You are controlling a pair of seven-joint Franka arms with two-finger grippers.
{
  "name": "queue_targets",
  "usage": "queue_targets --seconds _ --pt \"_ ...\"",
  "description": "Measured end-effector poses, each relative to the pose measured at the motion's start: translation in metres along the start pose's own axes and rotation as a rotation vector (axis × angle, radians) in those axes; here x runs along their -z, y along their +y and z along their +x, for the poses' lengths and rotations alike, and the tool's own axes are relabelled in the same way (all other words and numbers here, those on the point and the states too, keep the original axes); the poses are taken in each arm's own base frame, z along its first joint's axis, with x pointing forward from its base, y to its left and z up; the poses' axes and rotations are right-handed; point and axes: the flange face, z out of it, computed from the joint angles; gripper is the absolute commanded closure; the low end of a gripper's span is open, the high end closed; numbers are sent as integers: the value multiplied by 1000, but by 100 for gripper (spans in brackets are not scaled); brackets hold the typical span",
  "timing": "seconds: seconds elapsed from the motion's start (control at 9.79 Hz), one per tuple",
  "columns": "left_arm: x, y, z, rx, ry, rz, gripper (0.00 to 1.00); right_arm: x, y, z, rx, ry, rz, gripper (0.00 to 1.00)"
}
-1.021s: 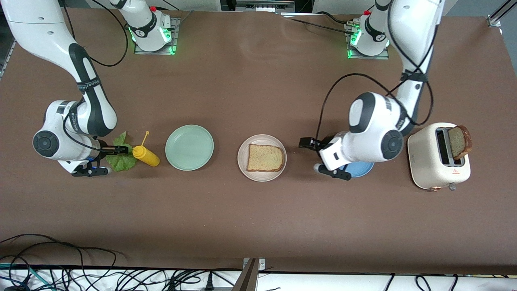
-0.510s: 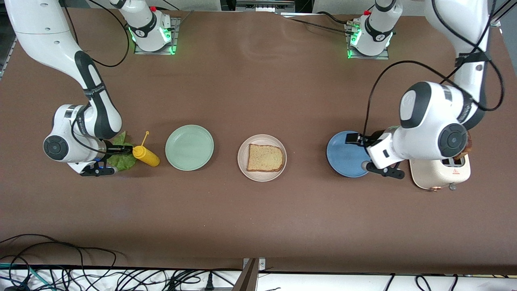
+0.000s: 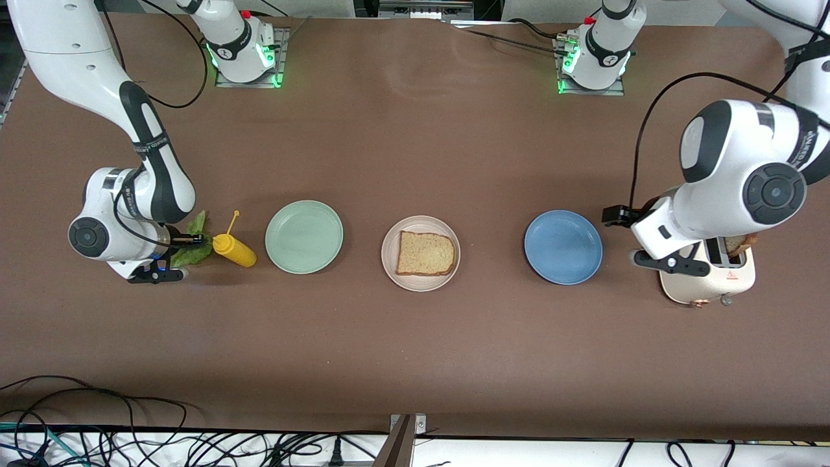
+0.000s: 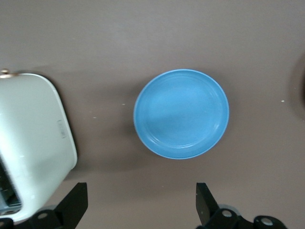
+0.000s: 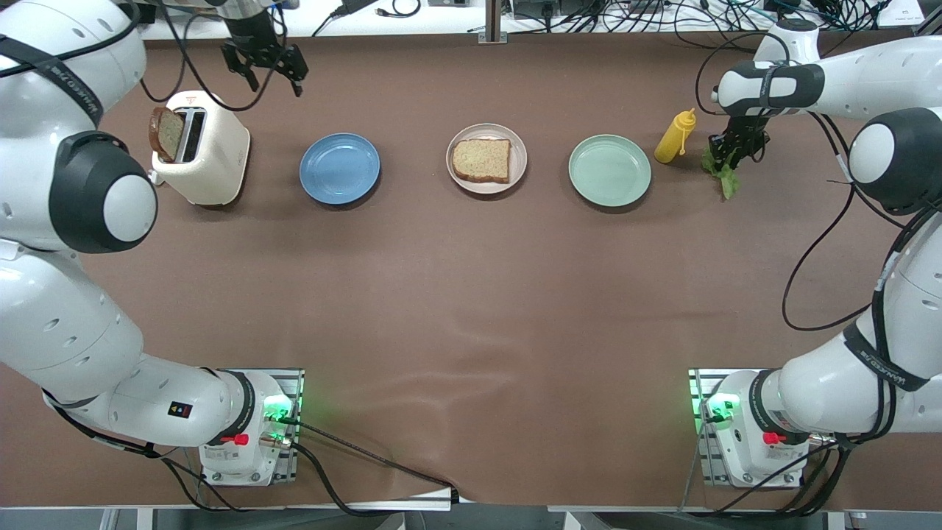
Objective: Make sandwich on beige plate with both arms
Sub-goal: 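Grasp the lettuce with the right gripper while the left gripper returns to the toaster, then carry the lettuce with the right gripper over the bread on the beige plate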
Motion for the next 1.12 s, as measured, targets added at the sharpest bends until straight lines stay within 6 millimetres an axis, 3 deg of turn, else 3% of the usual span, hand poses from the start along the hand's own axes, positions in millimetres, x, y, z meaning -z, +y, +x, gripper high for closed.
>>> queue_targets --seconds 0.31,0.51,0.71,0.92,1.12 --pt "25 -34 -15 46 37 14 0 23 0 10 8 23 -4 100" --pt "45 -46 -37 82 62 5 0 68 3 20 8 1 -3 100" --pt "55 -48 -62 104 65 -4 0 126 -3 23 15 -16 -4 100" --pt "59 -46 -83 114 67 -11 0 177 -30 26 32 -5 -14 100" --pt "64 -48 -100 125 74 -17 0 222 -77 21 2 -2 -29 100"
